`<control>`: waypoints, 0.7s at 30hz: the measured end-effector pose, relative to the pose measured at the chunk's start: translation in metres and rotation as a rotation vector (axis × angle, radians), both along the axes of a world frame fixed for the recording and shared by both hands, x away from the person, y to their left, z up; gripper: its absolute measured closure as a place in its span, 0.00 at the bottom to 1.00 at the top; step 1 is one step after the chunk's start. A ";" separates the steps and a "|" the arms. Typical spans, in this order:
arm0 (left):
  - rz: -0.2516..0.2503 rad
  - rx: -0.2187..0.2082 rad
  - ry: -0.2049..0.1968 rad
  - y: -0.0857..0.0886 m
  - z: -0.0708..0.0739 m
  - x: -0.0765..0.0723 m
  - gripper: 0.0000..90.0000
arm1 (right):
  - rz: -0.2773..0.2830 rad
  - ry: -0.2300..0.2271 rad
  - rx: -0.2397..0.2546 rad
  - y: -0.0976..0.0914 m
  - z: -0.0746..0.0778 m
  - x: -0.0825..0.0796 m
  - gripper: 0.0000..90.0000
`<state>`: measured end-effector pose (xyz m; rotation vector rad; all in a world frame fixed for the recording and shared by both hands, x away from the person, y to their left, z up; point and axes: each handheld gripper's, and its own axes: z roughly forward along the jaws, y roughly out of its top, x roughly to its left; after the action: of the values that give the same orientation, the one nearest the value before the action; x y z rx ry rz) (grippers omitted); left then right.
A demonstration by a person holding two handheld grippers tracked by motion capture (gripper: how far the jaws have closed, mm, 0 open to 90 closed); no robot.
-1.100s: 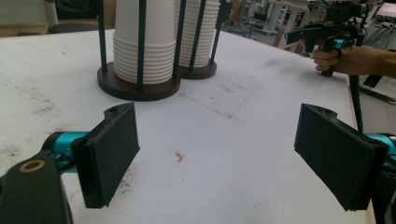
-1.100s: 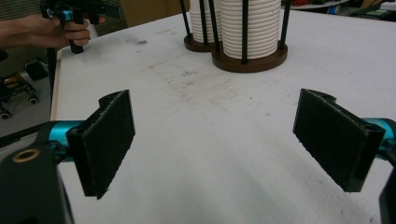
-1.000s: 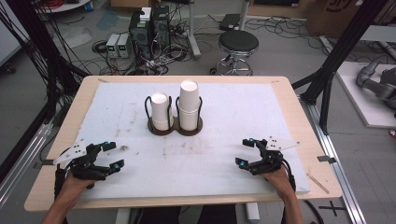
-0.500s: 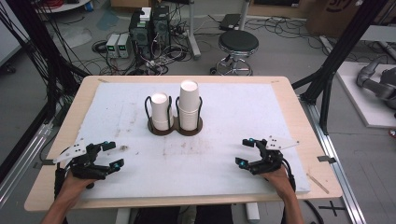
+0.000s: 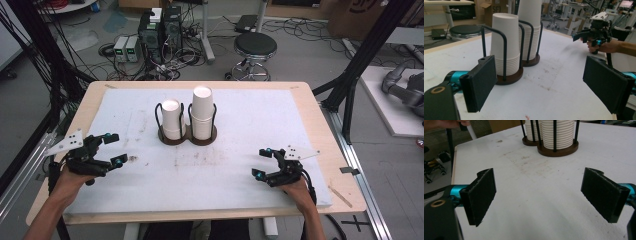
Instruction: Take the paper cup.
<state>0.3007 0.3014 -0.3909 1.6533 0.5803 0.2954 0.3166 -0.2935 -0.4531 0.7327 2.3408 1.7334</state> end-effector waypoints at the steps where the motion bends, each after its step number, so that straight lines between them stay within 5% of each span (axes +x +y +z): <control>1: -0.005 0.006 -0.002 -0.001 0.003 0.002 0.13 | 0.000 0.000 0.000 0.000 0.000 0.000 0.15; 11: -0.061 0.065 -0.029 -0.012 0.050 0.027 0.13 | -0.002 0.000 -0.001 0.000 0.000 0.000 0.15; 21: -0.122 0.177 -0.070 -0.038 0.103 0.059 0.13 | 0.000 0.000 0.001 0.000 0.000 0.000 0.15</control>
<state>0.3599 0.2637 -0.2877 1.8330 0.4080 0.3207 0.3163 -0.2933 -0.4530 0.7331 2.3405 1.7340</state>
